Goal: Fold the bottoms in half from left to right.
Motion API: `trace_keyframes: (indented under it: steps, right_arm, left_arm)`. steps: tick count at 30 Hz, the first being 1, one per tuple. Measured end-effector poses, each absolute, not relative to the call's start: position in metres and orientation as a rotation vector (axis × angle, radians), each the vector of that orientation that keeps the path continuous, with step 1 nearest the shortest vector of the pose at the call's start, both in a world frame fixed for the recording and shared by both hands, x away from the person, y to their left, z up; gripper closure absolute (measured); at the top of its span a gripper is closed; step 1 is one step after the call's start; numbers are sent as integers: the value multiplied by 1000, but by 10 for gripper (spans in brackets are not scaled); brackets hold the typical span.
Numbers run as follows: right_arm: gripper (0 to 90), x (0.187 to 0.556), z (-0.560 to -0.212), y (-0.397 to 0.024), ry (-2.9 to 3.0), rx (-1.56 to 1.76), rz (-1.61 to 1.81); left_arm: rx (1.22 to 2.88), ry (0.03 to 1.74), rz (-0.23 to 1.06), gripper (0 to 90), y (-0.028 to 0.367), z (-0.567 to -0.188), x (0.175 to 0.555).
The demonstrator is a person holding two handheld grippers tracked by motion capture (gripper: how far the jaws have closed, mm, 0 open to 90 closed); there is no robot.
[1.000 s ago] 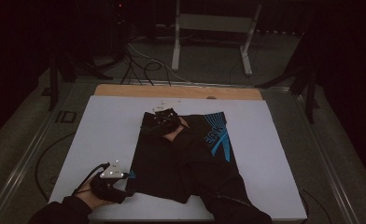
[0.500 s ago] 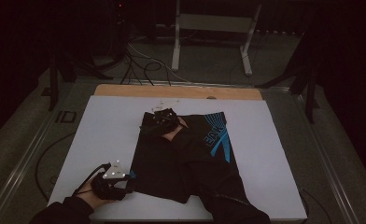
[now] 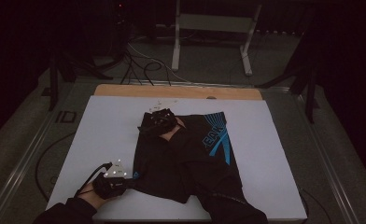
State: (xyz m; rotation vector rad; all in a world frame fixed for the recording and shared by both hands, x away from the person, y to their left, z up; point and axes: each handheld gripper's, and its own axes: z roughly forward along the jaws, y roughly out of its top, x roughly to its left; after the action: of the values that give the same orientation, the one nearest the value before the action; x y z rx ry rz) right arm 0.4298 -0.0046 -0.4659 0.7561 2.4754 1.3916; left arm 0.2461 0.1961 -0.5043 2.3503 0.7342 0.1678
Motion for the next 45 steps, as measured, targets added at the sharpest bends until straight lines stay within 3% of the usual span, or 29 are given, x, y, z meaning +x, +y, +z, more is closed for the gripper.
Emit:
trace_keyframes:
  steps: [35, 39, 45]
  right_arm:
    - [136, 455, -491, 26, 2407, 996, 1220]
    - [225, 457, -491, 35, 2408, 1025, 1193]
    - [269, 463, -497, 46, 2389, 1136, 1109]
  left_arm:
    - [2317, 724, 195, 854, 196, -494, 243]
    - [2317, 722, 196, 854, 196, -494, 243]
    - [2318, 718, 198, 853, 197, -495, 243]
